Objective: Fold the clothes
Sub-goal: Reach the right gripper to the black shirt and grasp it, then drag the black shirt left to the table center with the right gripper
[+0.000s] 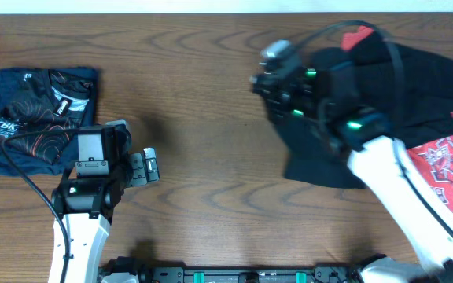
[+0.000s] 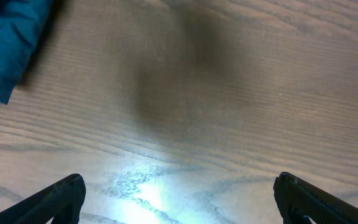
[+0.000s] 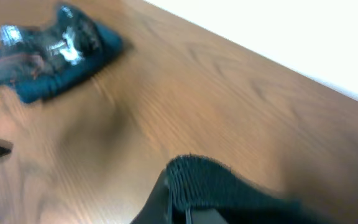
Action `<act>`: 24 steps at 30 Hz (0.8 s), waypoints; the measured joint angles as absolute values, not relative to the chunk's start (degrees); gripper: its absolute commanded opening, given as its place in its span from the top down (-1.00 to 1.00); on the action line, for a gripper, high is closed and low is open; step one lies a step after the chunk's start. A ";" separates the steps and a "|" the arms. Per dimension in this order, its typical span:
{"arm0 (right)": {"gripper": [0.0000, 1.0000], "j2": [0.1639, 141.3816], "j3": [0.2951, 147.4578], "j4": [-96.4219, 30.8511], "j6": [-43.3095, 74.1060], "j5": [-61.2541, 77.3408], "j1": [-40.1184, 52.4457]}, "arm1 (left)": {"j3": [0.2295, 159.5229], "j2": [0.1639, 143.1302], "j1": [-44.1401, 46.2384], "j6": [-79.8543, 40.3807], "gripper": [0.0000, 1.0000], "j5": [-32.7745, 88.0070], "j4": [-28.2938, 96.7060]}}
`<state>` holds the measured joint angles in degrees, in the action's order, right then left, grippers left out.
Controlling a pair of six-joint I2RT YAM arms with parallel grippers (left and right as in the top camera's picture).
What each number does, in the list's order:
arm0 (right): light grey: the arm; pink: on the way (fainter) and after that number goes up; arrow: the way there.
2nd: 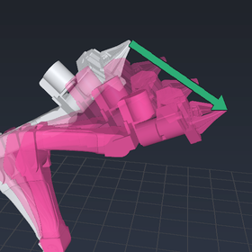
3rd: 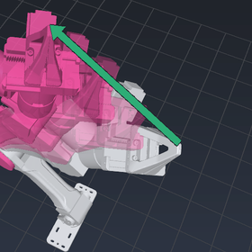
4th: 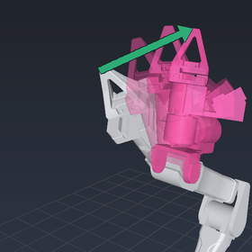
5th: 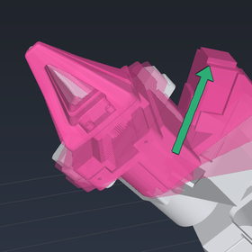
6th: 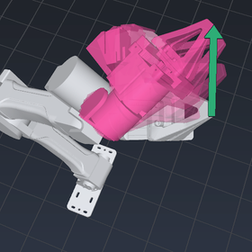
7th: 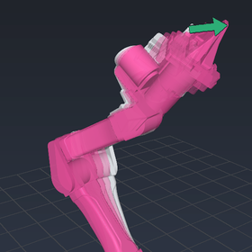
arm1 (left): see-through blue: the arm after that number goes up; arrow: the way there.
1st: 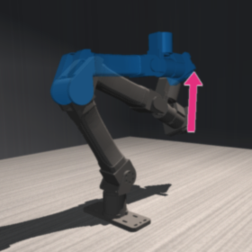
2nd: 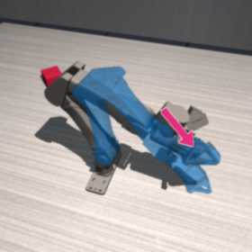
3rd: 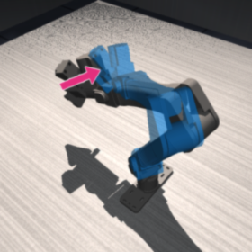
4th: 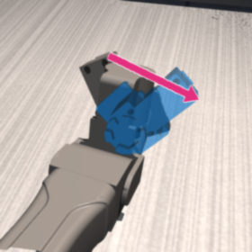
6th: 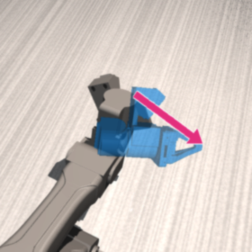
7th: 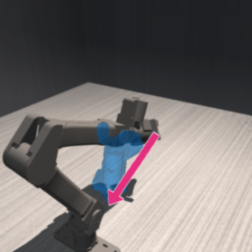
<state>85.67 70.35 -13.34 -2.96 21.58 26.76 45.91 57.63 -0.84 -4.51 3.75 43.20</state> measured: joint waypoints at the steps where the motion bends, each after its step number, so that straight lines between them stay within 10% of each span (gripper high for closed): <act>1: 0.68 88.20 70.26 -8.82 -2.74 21.78 28.08 | 45.95 57.65 -0.84 -4.51 -0.96 3.84 43.07; 4: -0.24 95.24 70.17 3.20 -2.09 21.89 30.68 | 46.00 57.65 -0.84 -4.51 -0.96 3.88 42.94; 9: -0.94 99.92 70.11 1.43 1.04 15.16 31.05 | 46.00 57.65 -0.84 -4.51 -0.96 3.90 42.83; 24: -0.83 89.36 69.14 -53.67 16.23 -11.51 0.12 | 46.02 63.33 2.76 -8.21 -0.96 19.31 29.17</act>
<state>89.36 69.14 -53.67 16.23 -11.51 0.12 46.02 63.33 2.76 -8.21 19.31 29.17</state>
